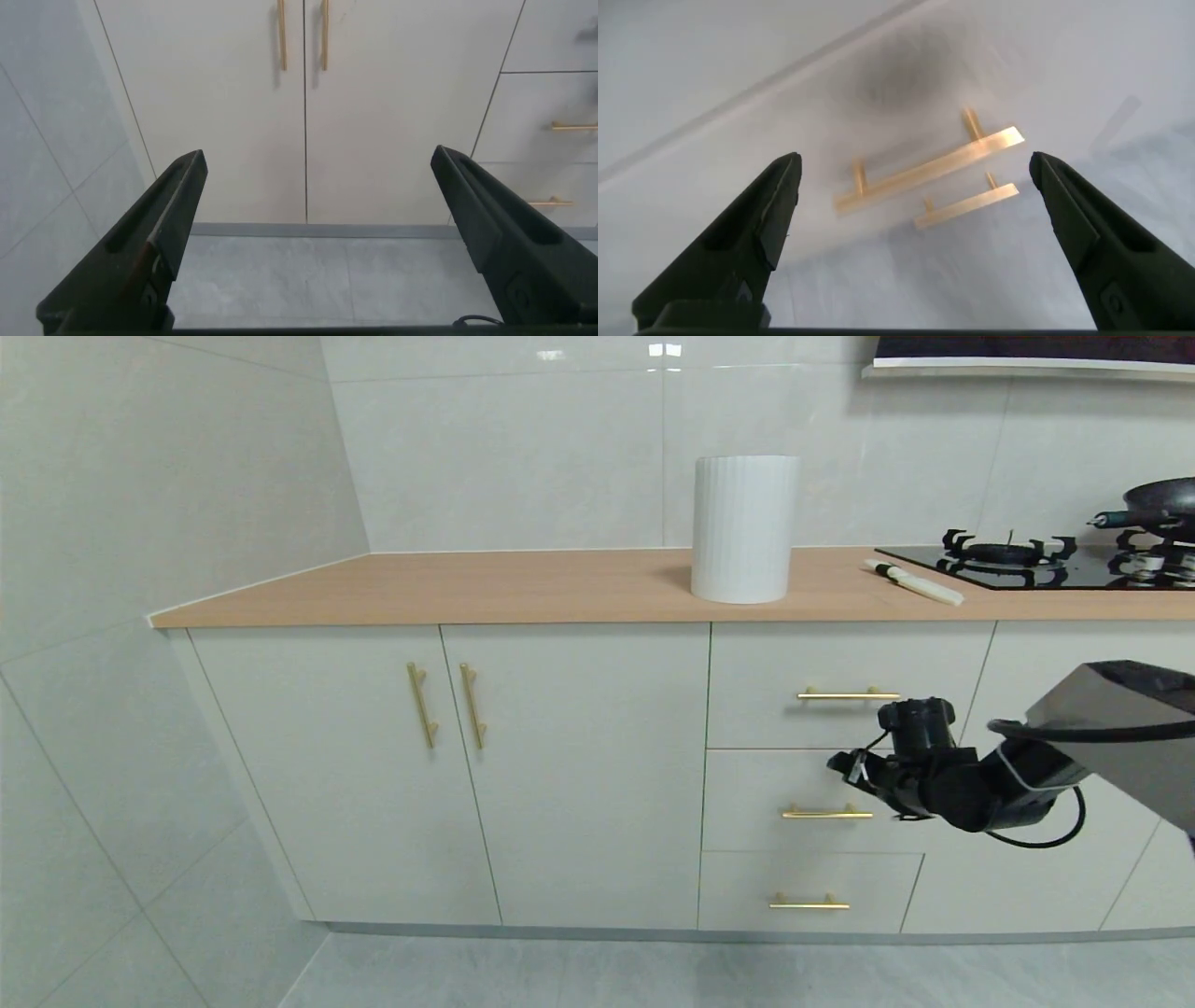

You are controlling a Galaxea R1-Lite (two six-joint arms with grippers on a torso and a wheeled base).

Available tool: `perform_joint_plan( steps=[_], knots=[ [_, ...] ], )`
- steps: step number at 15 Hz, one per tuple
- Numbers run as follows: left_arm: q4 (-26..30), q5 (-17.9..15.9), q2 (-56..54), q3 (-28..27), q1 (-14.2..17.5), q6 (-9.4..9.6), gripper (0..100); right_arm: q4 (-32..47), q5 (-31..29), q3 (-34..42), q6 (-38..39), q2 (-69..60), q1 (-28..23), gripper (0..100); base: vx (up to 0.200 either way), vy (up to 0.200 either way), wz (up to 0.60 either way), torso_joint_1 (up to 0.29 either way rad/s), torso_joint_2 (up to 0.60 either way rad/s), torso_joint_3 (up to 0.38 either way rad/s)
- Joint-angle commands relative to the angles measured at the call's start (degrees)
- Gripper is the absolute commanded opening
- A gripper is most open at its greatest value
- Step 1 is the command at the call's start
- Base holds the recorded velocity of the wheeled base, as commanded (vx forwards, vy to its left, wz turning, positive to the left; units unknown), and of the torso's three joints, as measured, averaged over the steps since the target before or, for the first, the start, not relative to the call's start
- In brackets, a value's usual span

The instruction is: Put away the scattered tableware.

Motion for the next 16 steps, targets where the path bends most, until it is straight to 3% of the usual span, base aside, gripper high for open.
perform_joint_plan(
  steps=[1, 4, 6, 9, 12, 16],
  knots=[
    [0.0, 0.0, 0.0, 0.0, 0.0, -0.01, 100, 0.0, 0.1, 13.8, -4.1, -20.2, 0.2, 100, 0.000, 0.000, 0.00, 0.000, 0.00, 0.000],
    [0.0, 0.0, 0.0, 0.0, 0.0, -0.01, 100, -0.1, -0.5, 26.0, -8.3, -37.7, 0.2, 100, 0.000, 0.000, 0.00, 0.000, 0.00, 0.000],
    [0.0, 0.0, 0.0, 0.0, 0.0, -0.01, 100, -0.1, -1.1, 39.3, -14.8, -56.4, 0.2, 100, 0.000, 0.000, 0.00, 0.000, 0.00, 0.000],
    [0.0, 0.0, 0.0, 0.0, 0.0, -0.01, 100, 1.8, -1.9, 48.0, -22.0, -72.8, 0.2, 100, 0.000, 0.000, 0.00, 0.000, 0.00, 0.000],
    [0.1, 0.0, 0.0, 0.0, 0.0, -0.01, 100, 13.5, -10.3, 51.2, -27.0, -89.3, 0.2, 100, 0.000, 0.000, 0.00, 0.000, 0.00, 0.000],
    [0.0, 0.0, 0.0, 0.0, 0.0, -0.01, 100, 38.2, -13.7, 49.9, -31.7, -113.0, -0.2, 100, 0.000, 0.000, 0.00, 0.000, 0.00, 0.000]
  ],
)
